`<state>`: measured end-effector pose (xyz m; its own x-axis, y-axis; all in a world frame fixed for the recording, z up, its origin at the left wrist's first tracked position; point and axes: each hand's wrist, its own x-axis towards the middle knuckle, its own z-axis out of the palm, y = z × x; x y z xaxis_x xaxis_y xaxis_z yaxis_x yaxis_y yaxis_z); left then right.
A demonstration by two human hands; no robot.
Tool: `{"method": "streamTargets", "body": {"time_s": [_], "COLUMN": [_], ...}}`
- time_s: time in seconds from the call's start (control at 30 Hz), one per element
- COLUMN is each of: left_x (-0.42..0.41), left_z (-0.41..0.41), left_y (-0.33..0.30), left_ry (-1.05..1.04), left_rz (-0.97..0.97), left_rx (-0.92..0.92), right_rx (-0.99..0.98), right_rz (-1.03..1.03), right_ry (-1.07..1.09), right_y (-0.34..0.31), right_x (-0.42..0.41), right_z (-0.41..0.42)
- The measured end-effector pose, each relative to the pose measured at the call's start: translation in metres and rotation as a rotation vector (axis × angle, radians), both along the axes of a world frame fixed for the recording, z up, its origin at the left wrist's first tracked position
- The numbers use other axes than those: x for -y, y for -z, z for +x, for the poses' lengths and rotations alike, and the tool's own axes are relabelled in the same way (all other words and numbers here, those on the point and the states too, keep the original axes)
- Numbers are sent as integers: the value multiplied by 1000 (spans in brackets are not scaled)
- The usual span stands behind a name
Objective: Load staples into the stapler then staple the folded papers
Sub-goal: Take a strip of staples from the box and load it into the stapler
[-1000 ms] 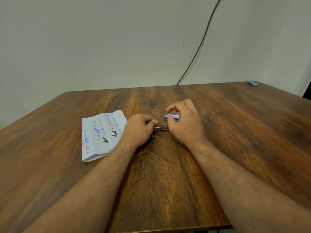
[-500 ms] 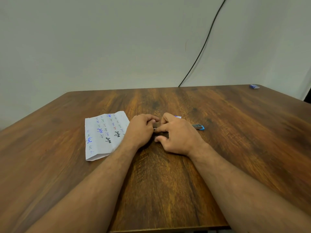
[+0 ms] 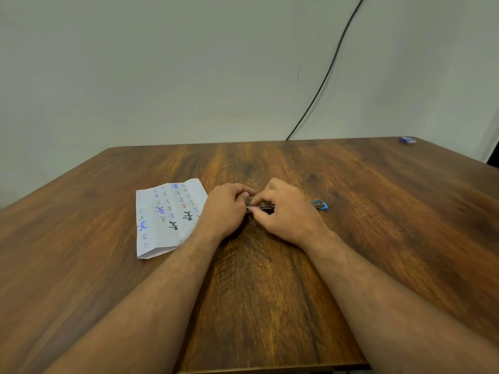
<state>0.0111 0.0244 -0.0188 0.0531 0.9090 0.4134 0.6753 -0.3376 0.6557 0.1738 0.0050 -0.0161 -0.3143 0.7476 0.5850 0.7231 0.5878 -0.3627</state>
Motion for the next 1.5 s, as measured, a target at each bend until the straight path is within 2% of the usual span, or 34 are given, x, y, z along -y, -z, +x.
{"method": "streamTargets", "body": {"time_s": [0.1, 0.2, 0.3, 0.63, 0.77, 0.9, 1.0, 1.27, 1.4, 1.5], "left_x": [-1, 2, 7, 15, 3, -23, -38, -50, -50, -42], "left_z": [1, 6, 11, 19, 29, 44, 51, 56, 46, 33], "left_y": [0, 0, 0, -7, -22, -37, -42, -38, -40, -45], "left_ry": [5, 38, 67, 67, 16, -18, 4, 101, 47, -6], "left_rz": [41, 111, 164, 204, 226, 61, -96, -224, -177, -56], "left_rx": [-64, -218, -352, -455, -387, -346, -407, -511, -404, -190], "right_rx": [-278, -569, -693, -729, -749, -753, -755, -775, -779, -792], "right_rz": [98, 100, 66, -34, -50, -64, -73, -74, -50, -30], "right_ry": [142, 273, 312, 342, 324, 309, 315, 310, 329, 329], "right_y": [-2, -6, -7, -7, -6, -5, -5, -2, -1, -3], "right_x": [-6, -11, -13, -14, -15, -15, -17, -20, -22, -21], "right_z": [6, 13, 14, 17, 17, 18, 19, 18, 18, 17]}}
